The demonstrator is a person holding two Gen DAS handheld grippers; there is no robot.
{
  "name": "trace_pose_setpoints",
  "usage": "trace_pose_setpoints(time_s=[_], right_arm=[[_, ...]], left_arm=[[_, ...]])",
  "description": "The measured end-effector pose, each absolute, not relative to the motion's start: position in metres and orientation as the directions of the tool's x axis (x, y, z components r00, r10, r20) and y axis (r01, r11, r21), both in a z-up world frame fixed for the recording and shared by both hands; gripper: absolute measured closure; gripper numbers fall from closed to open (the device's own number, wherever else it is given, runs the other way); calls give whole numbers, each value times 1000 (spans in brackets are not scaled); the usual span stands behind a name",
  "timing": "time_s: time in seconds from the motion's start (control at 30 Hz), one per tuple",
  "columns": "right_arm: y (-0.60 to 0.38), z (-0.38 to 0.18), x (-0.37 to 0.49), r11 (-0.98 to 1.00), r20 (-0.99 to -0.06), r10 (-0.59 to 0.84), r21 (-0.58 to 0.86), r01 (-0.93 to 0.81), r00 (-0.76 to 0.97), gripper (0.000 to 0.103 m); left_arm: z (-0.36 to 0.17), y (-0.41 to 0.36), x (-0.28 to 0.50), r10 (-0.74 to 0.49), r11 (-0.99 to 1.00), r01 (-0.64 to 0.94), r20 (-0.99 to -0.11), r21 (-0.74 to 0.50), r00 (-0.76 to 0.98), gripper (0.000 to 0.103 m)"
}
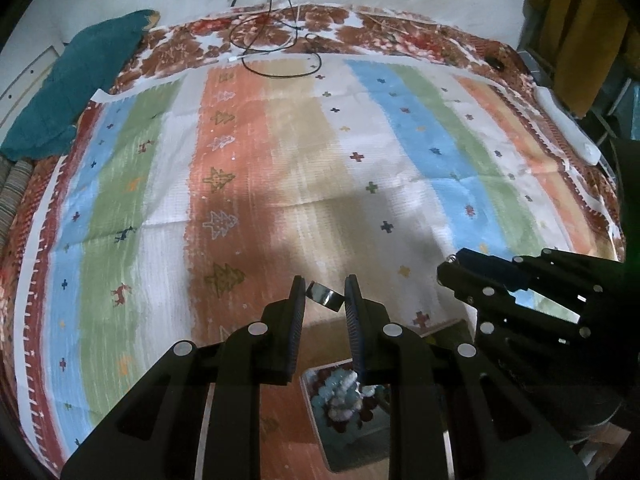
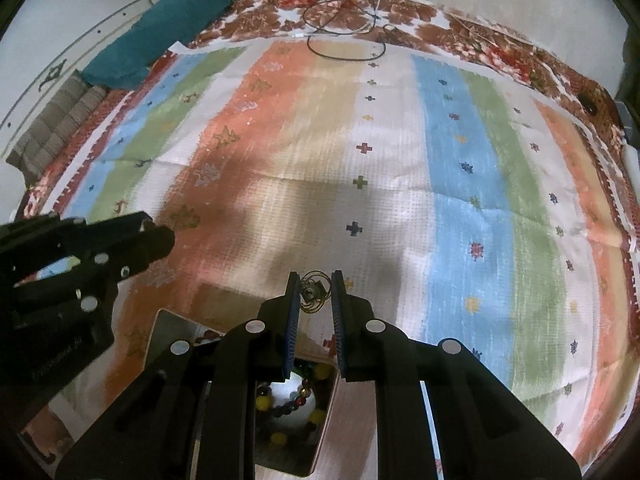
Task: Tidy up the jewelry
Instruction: 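Lift the ring and charm and carry them over the silver tin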
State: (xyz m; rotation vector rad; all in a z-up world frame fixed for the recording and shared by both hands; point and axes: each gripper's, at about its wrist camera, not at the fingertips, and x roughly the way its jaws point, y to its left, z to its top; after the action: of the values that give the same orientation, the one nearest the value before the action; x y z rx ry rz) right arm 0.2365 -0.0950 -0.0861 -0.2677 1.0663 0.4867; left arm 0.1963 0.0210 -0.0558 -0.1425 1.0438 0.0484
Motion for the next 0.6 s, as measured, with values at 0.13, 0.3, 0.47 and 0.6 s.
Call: trace_pose_setpoints(time_s=[0.13, 0.3, 0.47, 0.6], right_arm=[[-99, -82, 233, 864, -879, 260, 27, -503, 399, 87], [-104, -78, 226, 861, -872, 277, 38, -508, 404, 87], [-107, -71, 211, 850, -862, 297, 42, -525, 412, 87], [-109, -66, 198, 838, -855, 315, 47, -543, 412, 87]], left_arm=[[-52, 17, 189, -35, 990, -102, -859, -101, 511, 83], [-45, 14, 178, -46, 989, -96, -846, -115, 530, 83], [-38, 8, 164, -56, 989, -84, -834, -122, 550, 83], [-34, 7, 152, -65, 987, -84, -824, -136, 563, 83]])
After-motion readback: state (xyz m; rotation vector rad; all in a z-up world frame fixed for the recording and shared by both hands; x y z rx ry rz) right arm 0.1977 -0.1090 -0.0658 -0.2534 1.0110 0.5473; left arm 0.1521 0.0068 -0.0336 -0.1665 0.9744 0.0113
